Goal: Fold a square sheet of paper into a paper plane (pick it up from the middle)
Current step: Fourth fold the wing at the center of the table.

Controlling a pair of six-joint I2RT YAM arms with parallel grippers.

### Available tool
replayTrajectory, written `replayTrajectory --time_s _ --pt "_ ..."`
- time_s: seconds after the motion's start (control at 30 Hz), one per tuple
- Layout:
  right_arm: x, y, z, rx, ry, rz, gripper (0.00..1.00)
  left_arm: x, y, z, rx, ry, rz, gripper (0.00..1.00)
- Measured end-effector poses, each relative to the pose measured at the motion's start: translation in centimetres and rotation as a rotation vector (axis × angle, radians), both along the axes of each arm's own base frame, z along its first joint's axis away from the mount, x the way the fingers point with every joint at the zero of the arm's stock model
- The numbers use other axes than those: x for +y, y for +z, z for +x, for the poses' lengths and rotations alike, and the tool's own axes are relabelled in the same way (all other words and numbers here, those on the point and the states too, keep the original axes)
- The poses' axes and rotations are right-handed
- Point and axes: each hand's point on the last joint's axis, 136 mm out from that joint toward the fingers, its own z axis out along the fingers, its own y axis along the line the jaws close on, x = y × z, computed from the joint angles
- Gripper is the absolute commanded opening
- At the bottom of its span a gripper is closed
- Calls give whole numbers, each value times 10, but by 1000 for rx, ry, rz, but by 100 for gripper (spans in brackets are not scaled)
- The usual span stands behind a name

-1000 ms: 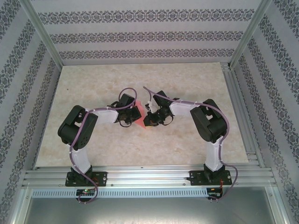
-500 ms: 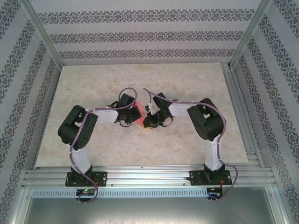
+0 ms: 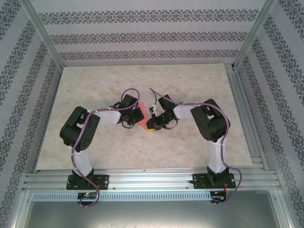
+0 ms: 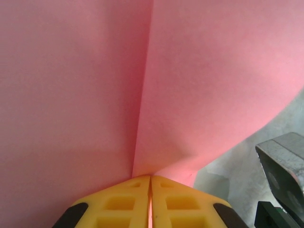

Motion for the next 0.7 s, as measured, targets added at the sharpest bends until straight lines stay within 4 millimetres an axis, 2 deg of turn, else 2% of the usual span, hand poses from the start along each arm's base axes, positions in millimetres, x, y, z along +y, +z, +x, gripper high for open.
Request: replayTrajectory --time_s 0.17,0.5,0.7 --pt "-1 0 0 6 -1 6 2 3 1 9 7 12 -12 14" --pt "-1 0 1 18 -1 4 2 5 3 41 -4 23 -2 15" --pt "-1 2 1 4 -7 3 4 4 2 43 -2 9 5 15"
